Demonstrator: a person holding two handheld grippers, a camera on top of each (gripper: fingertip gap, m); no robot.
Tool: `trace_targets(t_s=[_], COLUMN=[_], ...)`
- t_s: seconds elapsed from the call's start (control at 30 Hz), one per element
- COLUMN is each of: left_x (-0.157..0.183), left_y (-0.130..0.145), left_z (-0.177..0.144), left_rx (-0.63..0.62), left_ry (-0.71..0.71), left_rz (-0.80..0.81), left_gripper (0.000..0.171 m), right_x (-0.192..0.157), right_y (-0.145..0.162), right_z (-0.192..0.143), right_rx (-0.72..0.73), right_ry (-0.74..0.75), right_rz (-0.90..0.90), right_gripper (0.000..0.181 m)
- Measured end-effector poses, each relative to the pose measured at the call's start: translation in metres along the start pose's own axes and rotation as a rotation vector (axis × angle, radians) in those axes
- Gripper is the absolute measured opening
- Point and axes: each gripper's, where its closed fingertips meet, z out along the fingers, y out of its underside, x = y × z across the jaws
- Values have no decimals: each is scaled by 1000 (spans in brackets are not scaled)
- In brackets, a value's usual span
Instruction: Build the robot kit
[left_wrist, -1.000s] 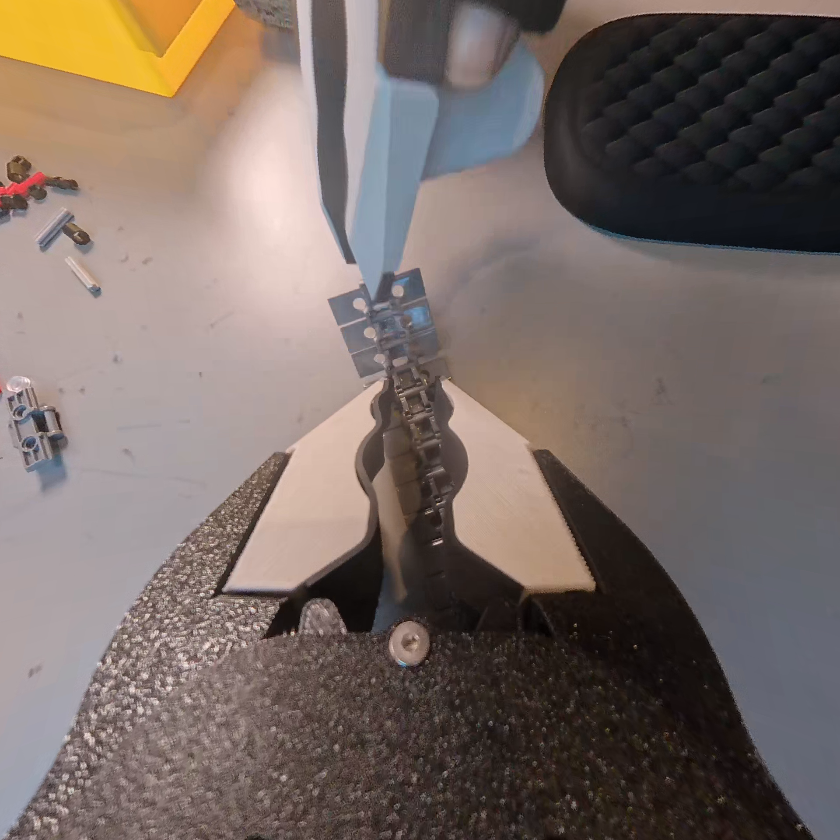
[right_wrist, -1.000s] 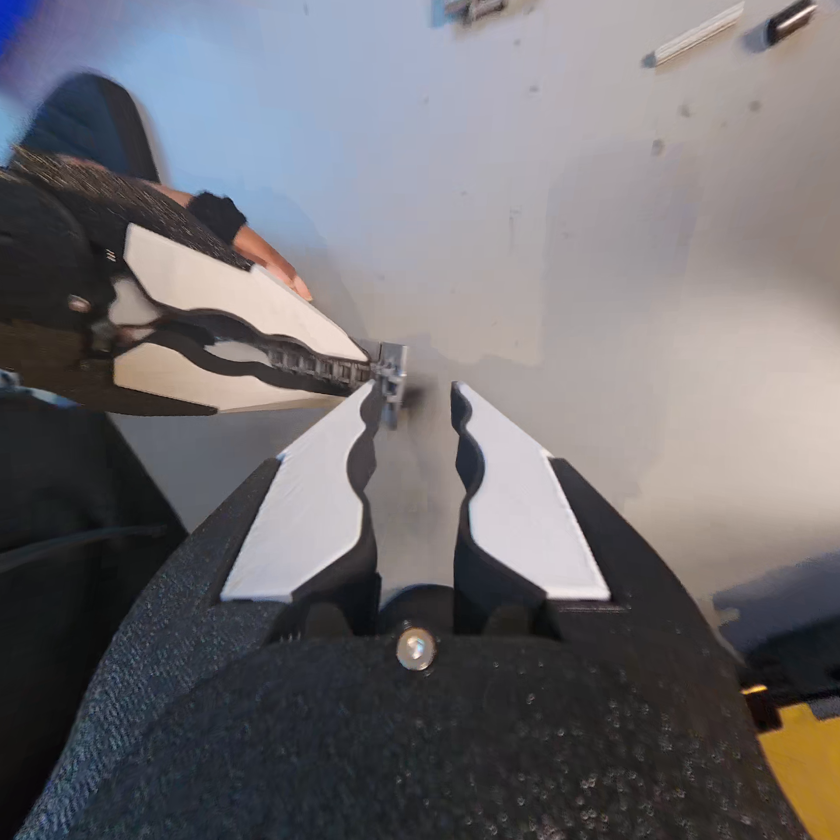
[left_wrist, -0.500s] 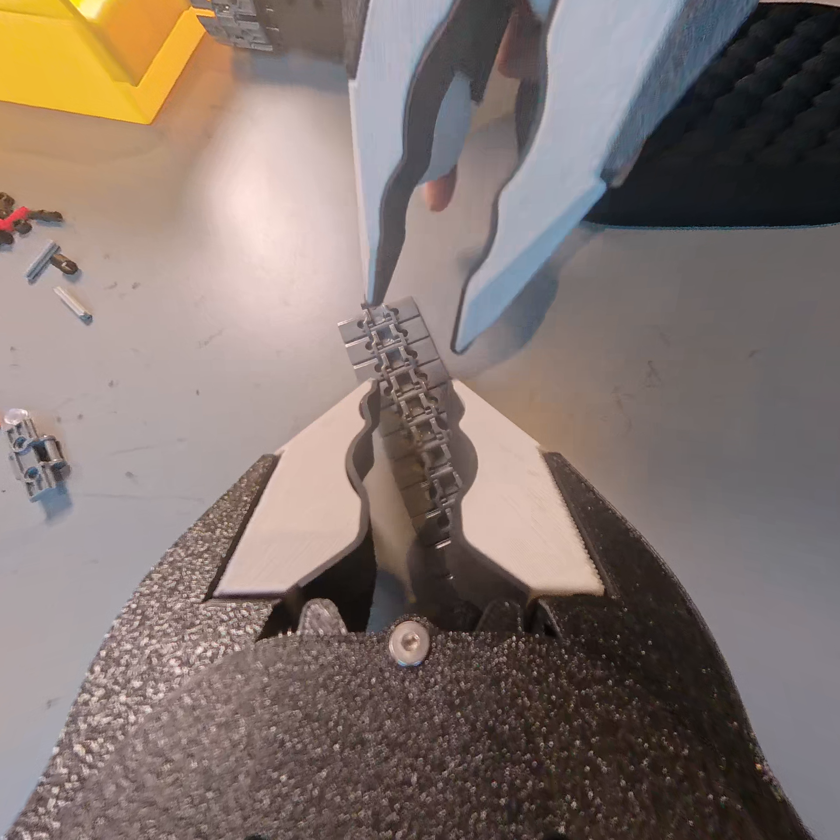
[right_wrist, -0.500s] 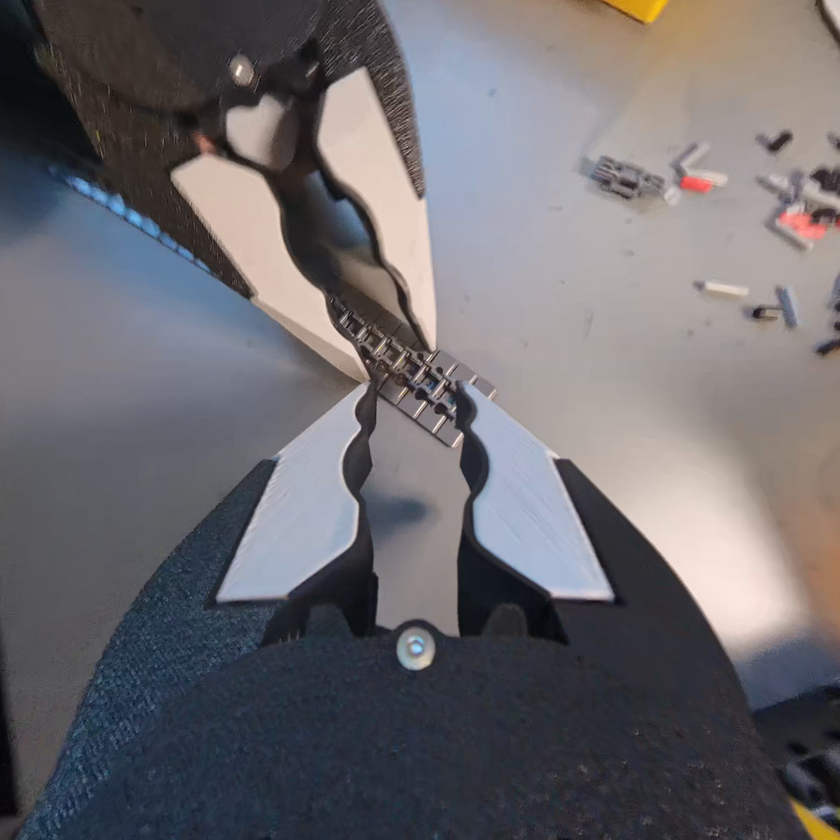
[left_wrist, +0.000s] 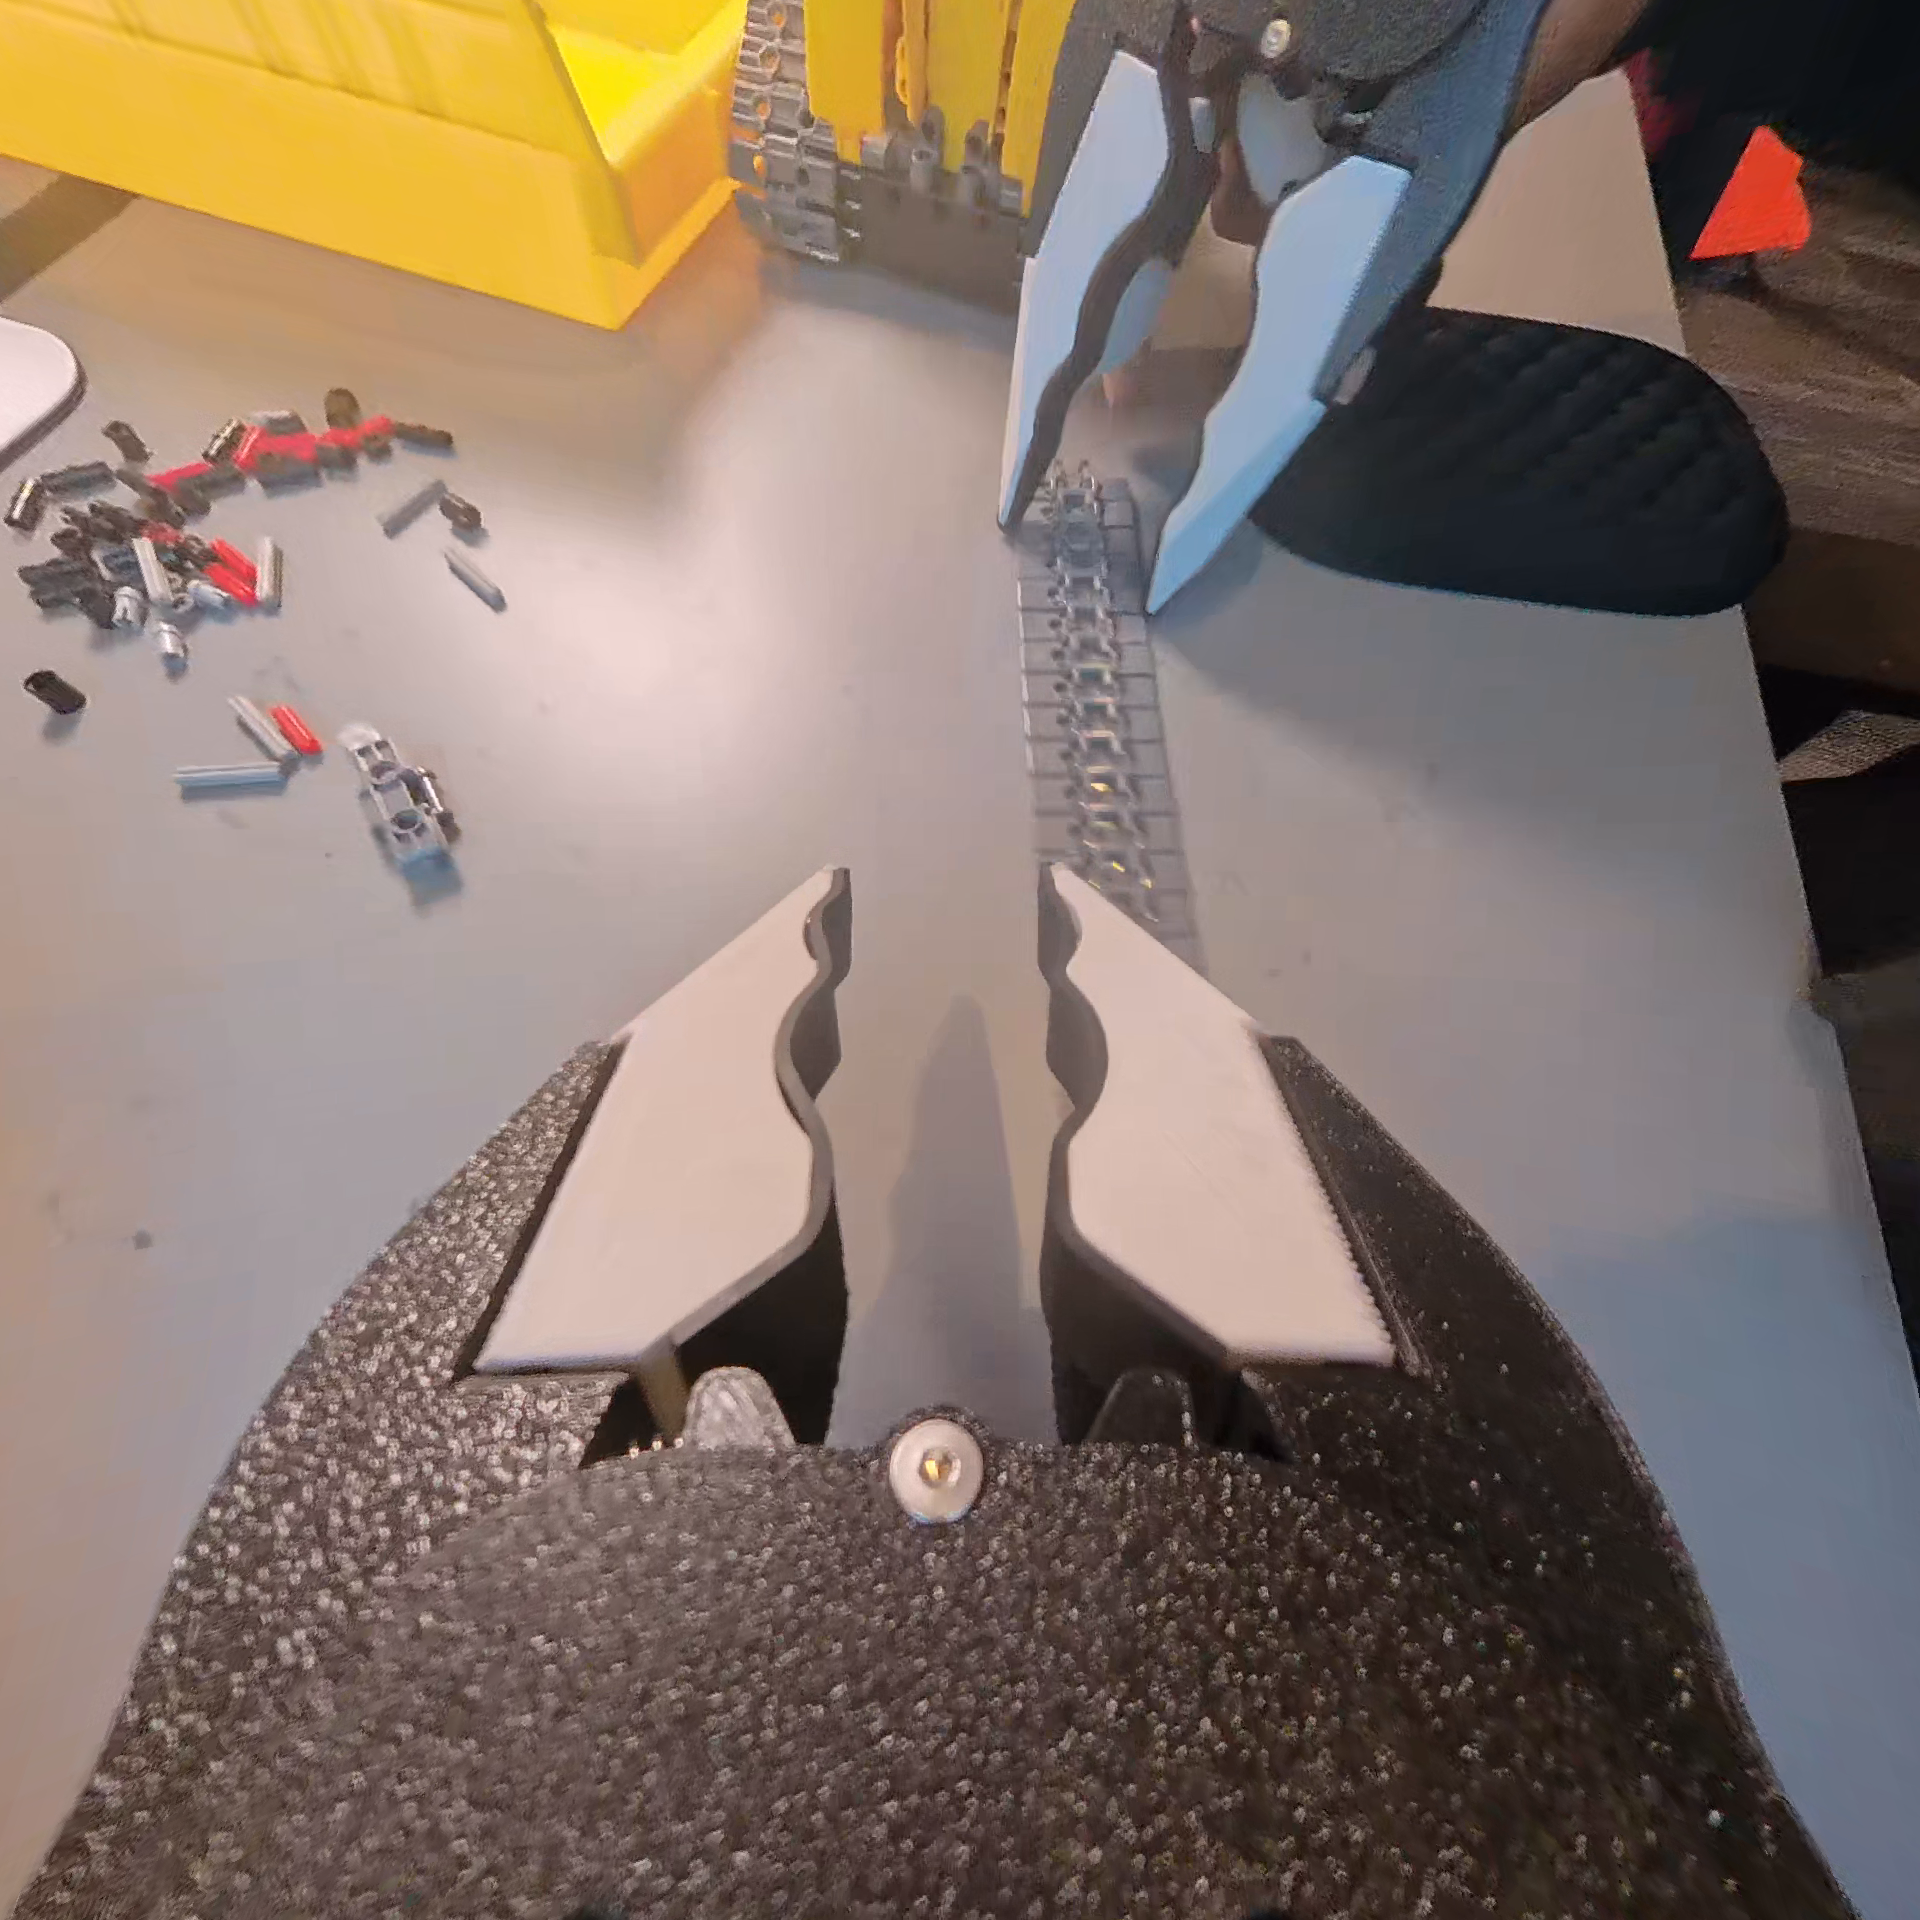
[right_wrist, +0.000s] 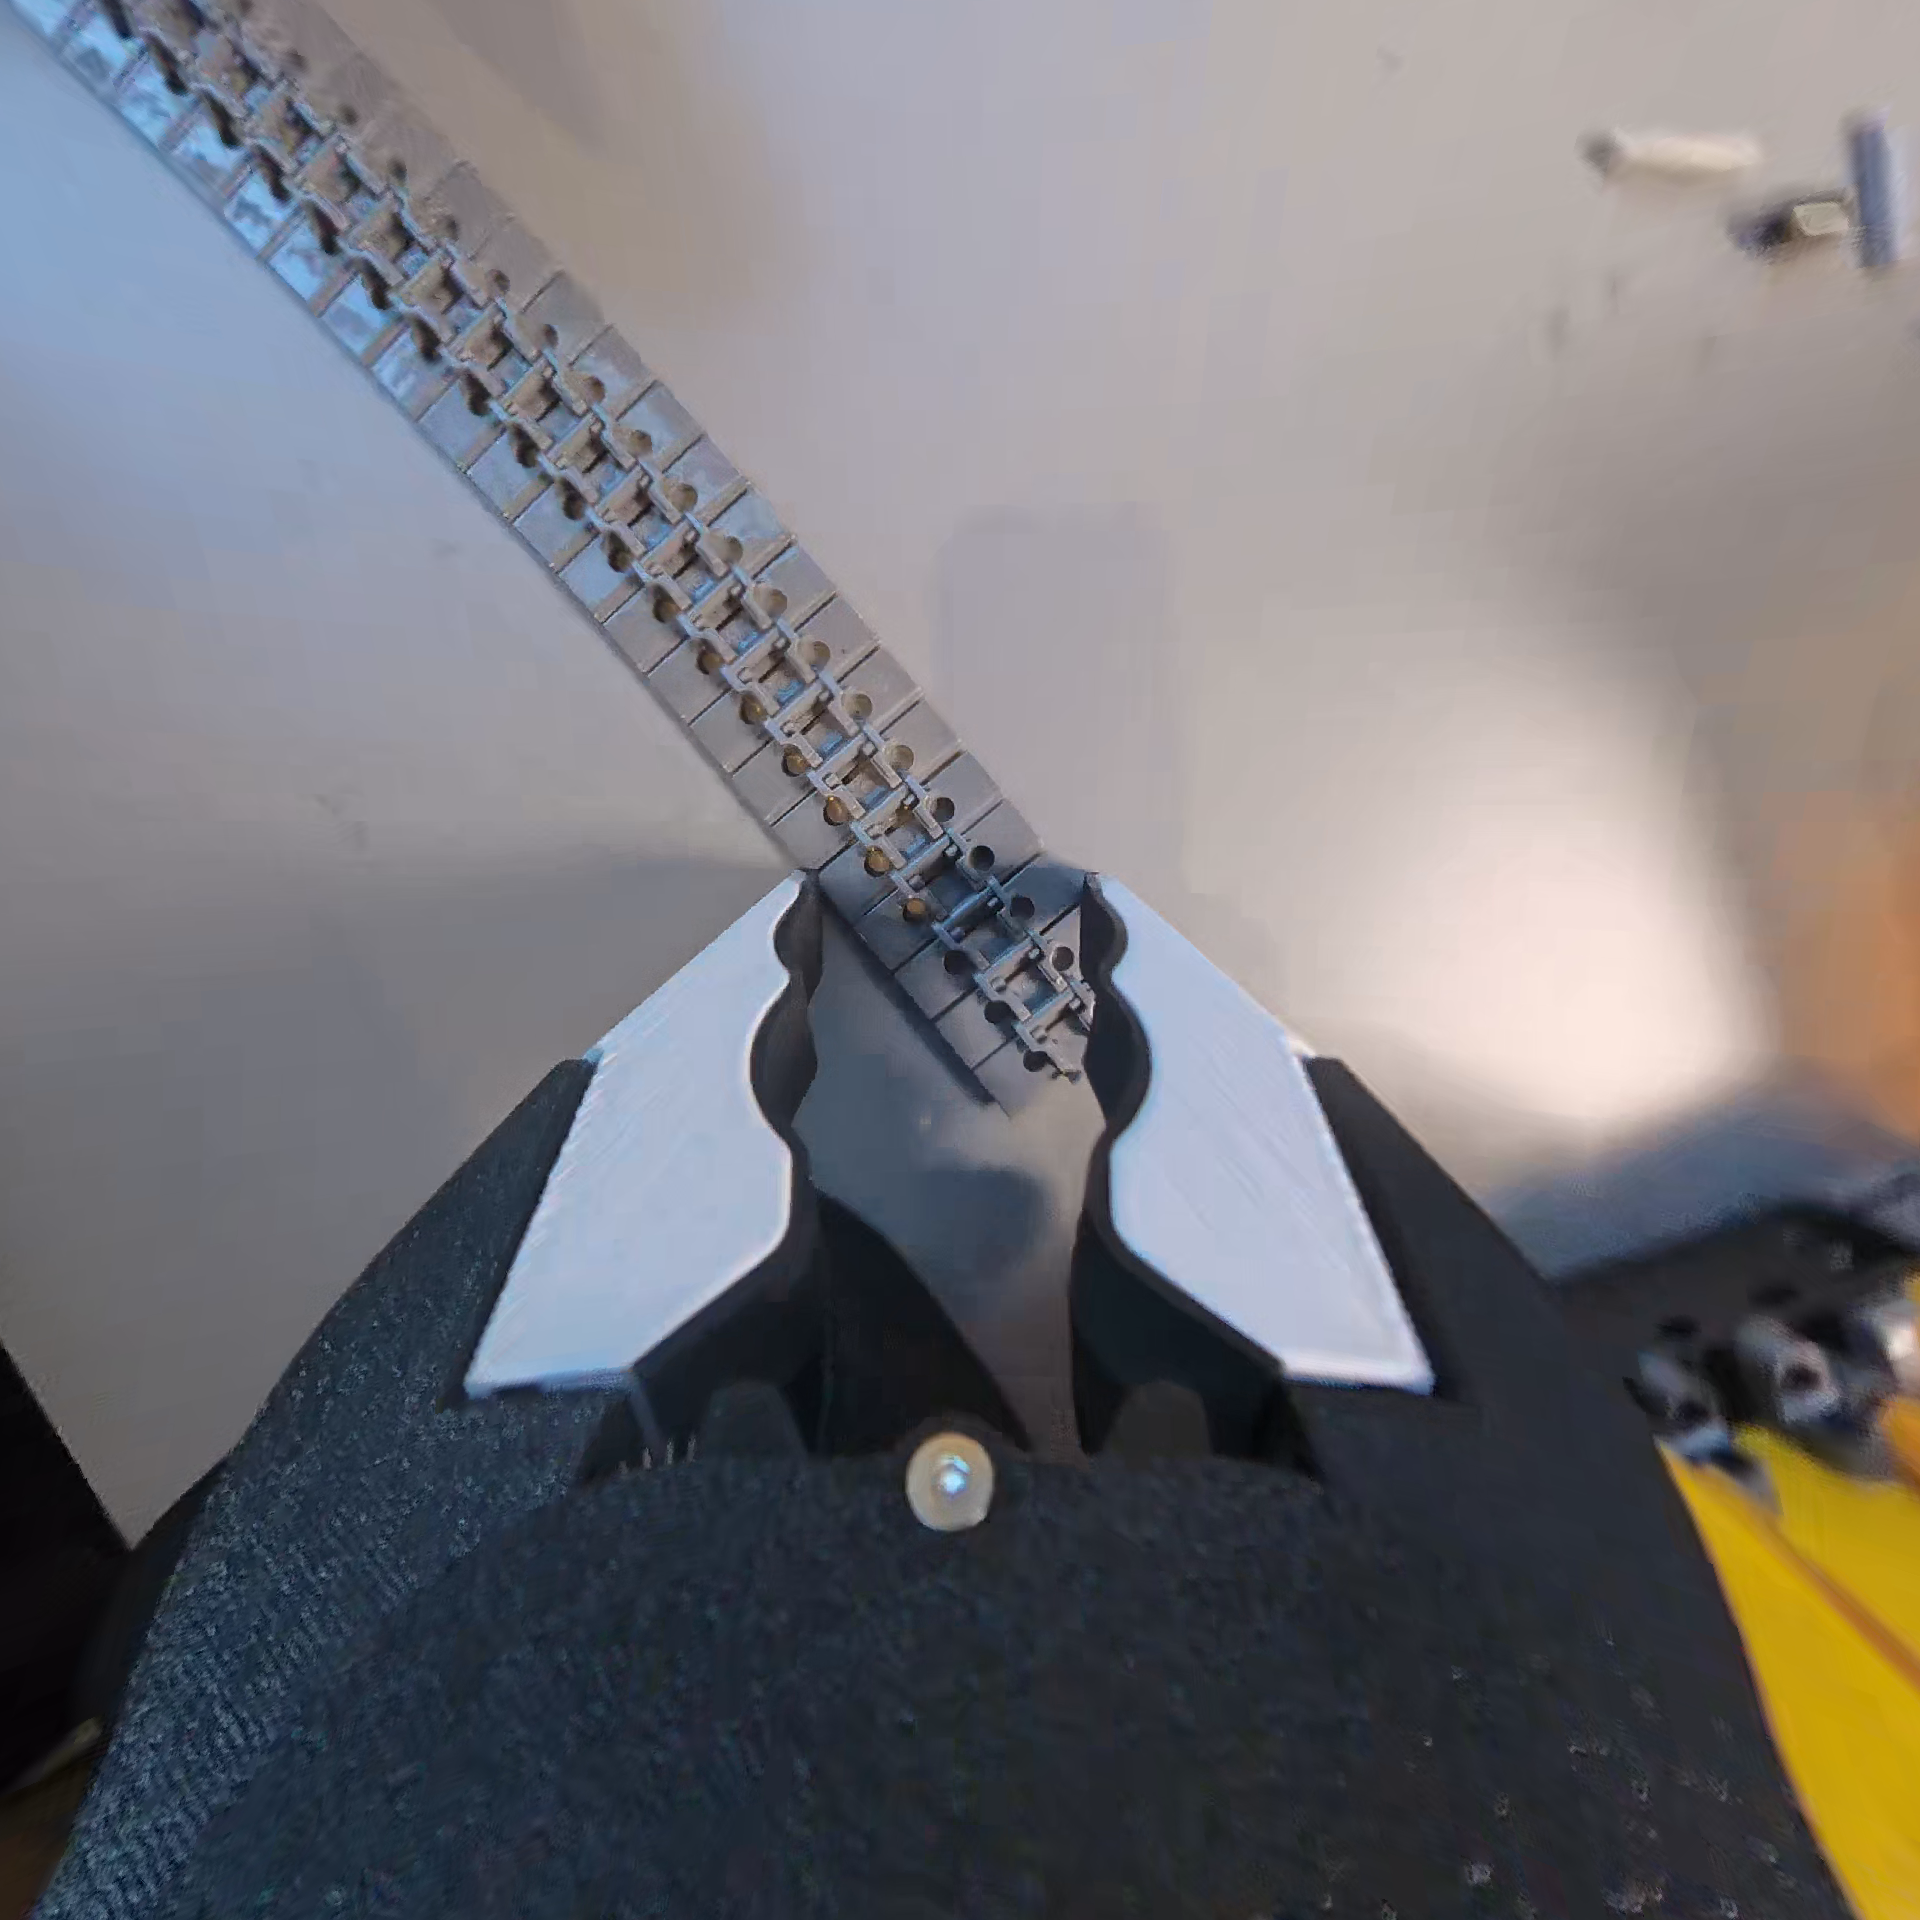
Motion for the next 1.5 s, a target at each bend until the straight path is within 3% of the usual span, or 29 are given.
trace_targets(t_s=[0.1, 0.17, 0.27, 0.3, 0.4, 0.47, 0.57, 0.63, 0.77, 0.87, 1.0, 1.1, 1.27, 1.3, 1.47, 1.5], left_x=[9, 14, 13, 16, 19, 19, 20, 20, 22, 23, 23, 16, 1, -1, -5, -5], left_y=[0, 12, 42, 39, 42, 43, 43, 43, 44, 45, 36, 14, -31, -37, -58, -60], left_z=[3, 12, 24, 24, 21, 20, 19, 19, 18, 16, 9, 4, 8, 12, 40, 47], left_rx=[-36, -121, -292, -274, -282, -283, -285, -286, -289, -286, -225, -122, 29, 44, 84, 75], left_ry=[37, 57, 33, 30, 31, 33, 46, 53, 62, 53, 46, 16, -39, -45, -28, -20], left_rz=[32, 55, 129, 150, 156, 154, 165, 167, 169, 168, 135, 109, 81, 76, 59, 53], left_gripper=[42, 48, 50, 43, 38, 38, 38, 38, 38, 38, 40, 43, 44, 44, 42, 42], right_x=[3, -18, -33, -32, -16, 8, 52, 74, 100, 109, 96, 78, 42, 32, 17, 16], right_y=[10, 3, -6, -9, -16, -8, 23, 46, 67, 75, 52, 29, -13, -24, -57, -61], right_z=[-6, -3, -7, -16, -68, -113, -170, -182, -177, -156, -149, -142, -123, -122, -116, -120], right_rx=[38, 80, 148, 191, 370, 449, 390, 288, 164, 70, 127, 202, 324, 370, 447, 478], right_ry=[38, 2, 24, 34, 98, 231, 482, 507, 455, 454, 438, 408, 302, 284, 304, 296], right_rz=[115, 49, -10, -5, 59, 52, -82, -164, -301, -382, -457, -487, -510, -535, -597, -571], right_gripper=[49, 43, 58, 61, 61, 64, 76, 80, 45, 36, 27, 17, 14, 0, 1, 9])
